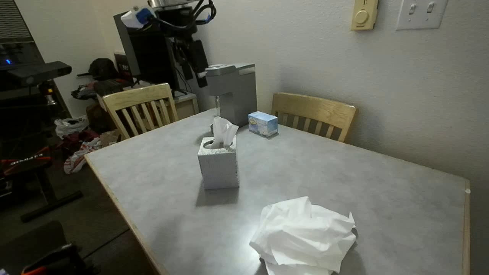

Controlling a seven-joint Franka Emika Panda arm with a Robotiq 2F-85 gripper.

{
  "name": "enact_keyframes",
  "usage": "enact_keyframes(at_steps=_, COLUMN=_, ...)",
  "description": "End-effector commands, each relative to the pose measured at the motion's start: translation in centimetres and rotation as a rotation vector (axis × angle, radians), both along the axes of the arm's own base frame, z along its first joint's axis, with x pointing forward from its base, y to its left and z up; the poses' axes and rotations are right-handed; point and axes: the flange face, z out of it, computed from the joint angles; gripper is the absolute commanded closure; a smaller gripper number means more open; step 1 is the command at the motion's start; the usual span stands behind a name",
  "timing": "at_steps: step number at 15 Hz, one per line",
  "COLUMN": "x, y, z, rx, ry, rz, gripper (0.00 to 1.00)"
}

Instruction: Pick up three tissue papers from the box and put it on the table.

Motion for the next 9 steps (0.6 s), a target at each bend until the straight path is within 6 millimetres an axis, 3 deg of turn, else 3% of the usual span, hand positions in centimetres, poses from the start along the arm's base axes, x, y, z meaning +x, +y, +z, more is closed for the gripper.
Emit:
enact_keyframes(at_steps=1, x=2.4, y=1.1, z=-3.1, rx=-0.031, ry=-0.067, rz=-0.087, gripper=0.00)
enact_keyframes(at_steps=9, x=5.2, y=0.5, z=-7.2, rx=-0.146, ry=-0.095, rz=-0.129, gripper=0.00)
